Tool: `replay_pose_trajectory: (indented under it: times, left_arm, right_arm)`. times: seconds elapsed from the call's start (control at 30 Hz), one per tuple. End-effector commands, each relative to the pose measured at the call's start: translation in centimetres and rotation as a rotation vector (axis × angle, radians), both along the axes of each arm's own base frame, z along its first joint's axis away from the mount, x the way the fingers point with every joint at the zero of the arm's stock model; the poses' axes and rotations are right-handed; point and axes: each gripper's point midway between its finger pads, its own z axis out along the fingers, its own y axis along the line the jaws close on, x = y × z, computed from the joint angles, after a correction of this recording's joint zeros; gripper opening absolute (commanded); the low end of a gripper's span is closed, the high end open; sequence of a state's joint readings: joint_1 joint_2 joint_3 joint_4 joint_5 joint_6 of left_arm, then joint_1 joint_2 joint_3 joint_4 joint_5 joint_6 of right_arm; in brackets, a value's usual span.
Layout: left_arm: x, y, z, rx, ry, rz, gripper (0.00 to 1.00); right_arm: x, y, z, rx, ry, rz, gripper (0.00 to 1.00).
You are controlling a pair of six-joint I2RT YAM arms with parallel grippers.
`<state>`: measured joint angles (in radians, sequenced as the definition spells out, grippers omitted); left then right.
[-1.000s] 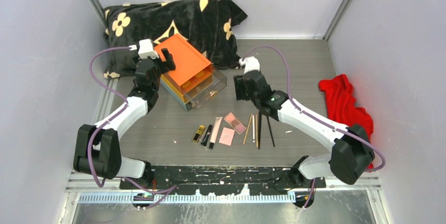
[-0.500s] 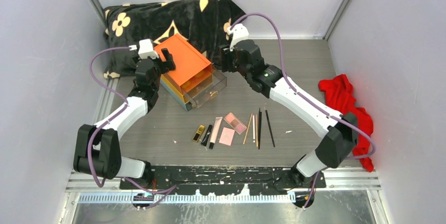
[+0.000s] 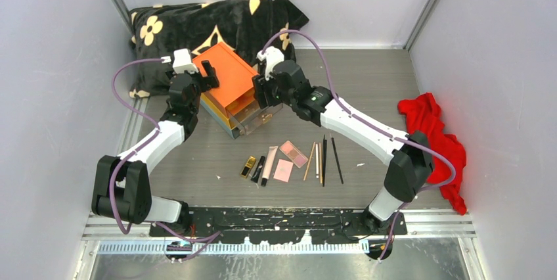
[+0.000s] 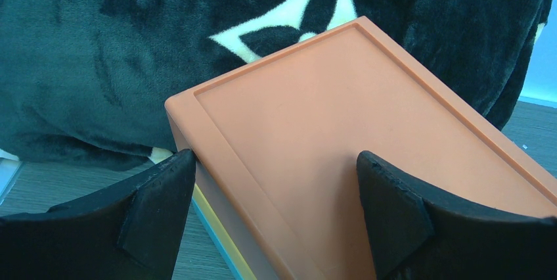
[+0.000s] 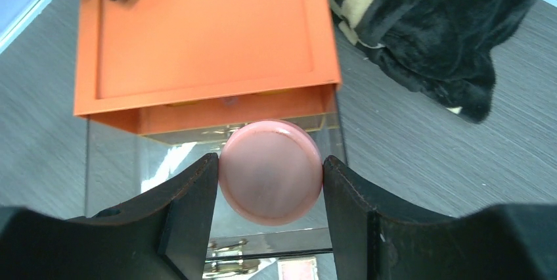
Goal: Organize the makeup
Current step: Place the makeup in the drawer.
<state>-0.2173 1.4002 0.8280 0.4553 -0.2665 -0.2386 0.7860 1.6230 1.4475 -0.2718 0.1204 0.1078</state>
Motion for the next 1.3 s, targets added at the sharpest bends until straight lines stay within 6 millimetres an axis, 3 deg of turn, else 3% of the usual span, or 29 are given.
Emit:
replay_pose_trajectory:
  times: [0.0, 0.37, 0.6, 0.77, 0.9, 1.0, 1.17, 1.27]
  left_arm:
    - [-4.2, -2.1, -11.6, 0.099, 0.395, -0.164, 0.88]
    - [-4.3, -2.1, -11.7, 0.099, 0.396, -0.165, 0.88]
    - [-4.3, -2.1, -11.6, 0.099, 0.394, -0.164, 0.88]
    - [-4.3, -2.1, -11.6, 0.099, 0.396, -0.164, 0.88]
    - [-4.3, -2.1, -11.6, 0.098, 0.395, -0.163, 0.88]
    - [-4.4, -2.0, -11.6, 0.100, 0.395, -0.162, 0.86]
    - [-4.3, -2.0, -11.6, 0.098, 0.396, -0.162, 0.85]
    - [-4.3, -2.0, -11.6, 0.099, 0.397, -0.162, 0.85]
  right_arm:
    - [-0.7, 1.5, 2.7, 0.076, -0.043, 0.042, 0.38]
    - [-0.7, 2.8, -1.5, 0.010, 0.032, 0.068, 0.56]
    - [-0.3, 2.5, -2.0, -0.024, 0.021, 0.061, 0.65]
    - [-0.2, 2.3, -1.3, -0.032, -0.020, 0.069, 0.75]
    - [-0.1, 2.1, -0.3, -0.031, -0.053, 0.070, 0.76]
    - [-0.3, 1.5, 1.7, -0.001, -0.102, 0.056, 0.76]
    - [-1.4, -1.6, 5.3, 0.030, -0.211, -0.005, 0.75]
    - [-1.9, -4.6, 7.1, 0.020, -0.287, -0.079, 0.76]
